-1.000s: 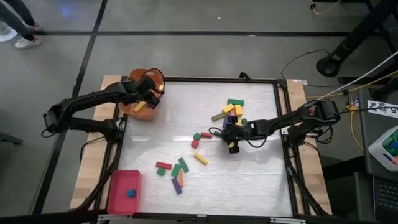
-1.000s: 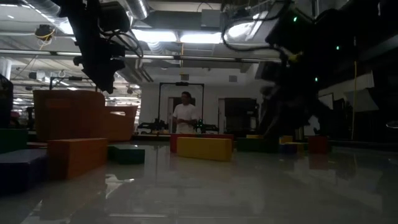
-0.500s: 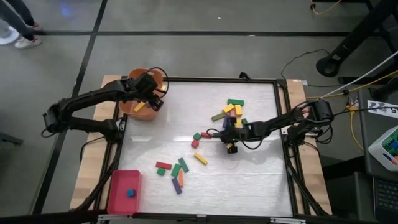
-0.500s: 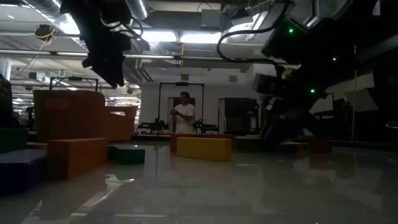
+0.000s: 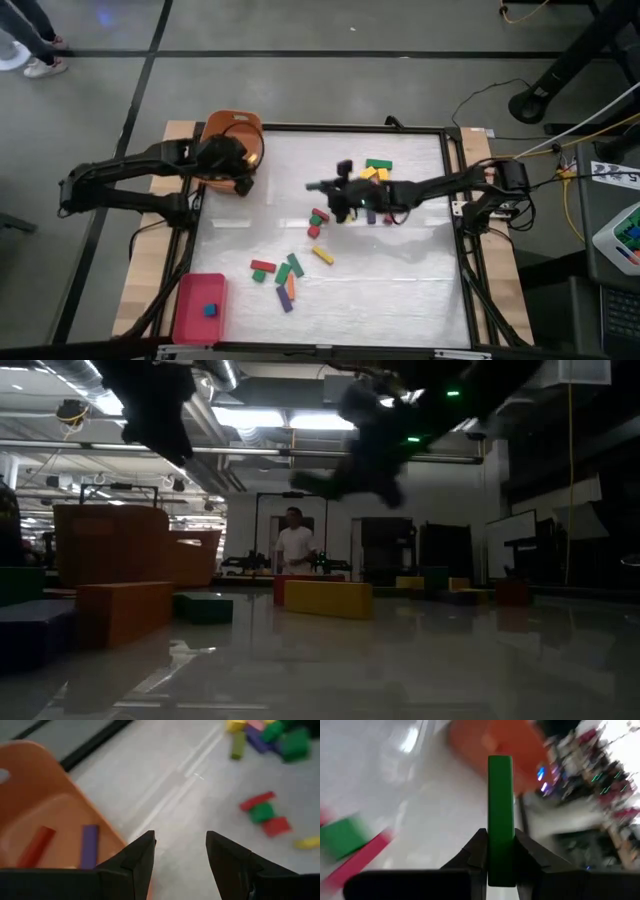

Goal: Sort blocks by size
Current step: Put the big green block into the orange bin, then put the small green block into the red bin

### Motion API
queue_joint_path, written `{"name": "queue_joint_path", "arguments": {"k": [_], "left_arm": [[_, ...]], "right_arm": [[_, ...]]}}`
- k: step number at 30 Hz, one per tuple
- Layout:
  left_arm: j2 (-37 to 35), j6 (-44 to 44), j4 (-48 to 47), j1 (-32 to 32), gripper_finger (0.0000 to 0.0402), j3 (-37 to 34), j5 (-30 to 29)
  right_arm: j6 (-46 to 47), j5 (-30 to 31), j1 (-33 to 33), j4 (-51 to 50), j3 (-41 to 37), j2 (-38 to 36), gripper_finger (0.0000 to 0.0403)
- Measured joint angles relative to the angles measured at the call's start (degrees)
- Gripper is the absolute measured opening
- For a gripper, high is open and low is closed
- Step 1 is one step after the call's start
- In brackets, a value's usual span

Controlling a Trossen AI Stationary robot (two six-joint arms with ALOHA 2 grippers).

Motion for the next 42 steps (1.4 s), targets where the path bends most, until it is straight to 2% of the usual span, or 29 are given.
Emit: {"name": "queue_joint_path", "arguments": {"k": [6,13,20,27,30,35,42], "left_arm": [[-2.1,-6.6,-3.8,-9.8,0.0166,0.0,0.1],[-2.0,-12.3,-3.4,-20.3,0.0166,-2.3,0.2],[-2.0,-19.2,-2.7,-27.0,0.0166,-3.7,-0.1],[-1.9,-20.0,-2.3,-30.0,0.0166,-3.7,-0.1],[-1.9,-20.4,-2.4,-30.8,0.0166,-3.7,-0.1],[-1.9,-19.9,-2.8,-32.0,0.0166,-3.7,-0.1],[-1.9,-20.2,-2.8,-32.2,0.0166,-3.7,-0.1]], "right_arm": [[-5.2,-11.7,-7.4,12.4,8.5,8.6,0.0069],[-5.2,-23.3,-13.3,12.6,26.8,23.8,0.0068],[-5.0,-27.0,-15.7,10.0,45.6,36.6,0.0072],[-5.0,-27.4,-16.3,9.9,60.6,46.8,0.0073],[-5.0,-27.4,-16.3,9.8,63.4,49.1,0.0074],[-5.0,-28.6,-16.3,8.7,63.8,50.0,0.0078],[-4.2,-28.4,-16.3,8.3,63.7,50.0,0.0143]]}}
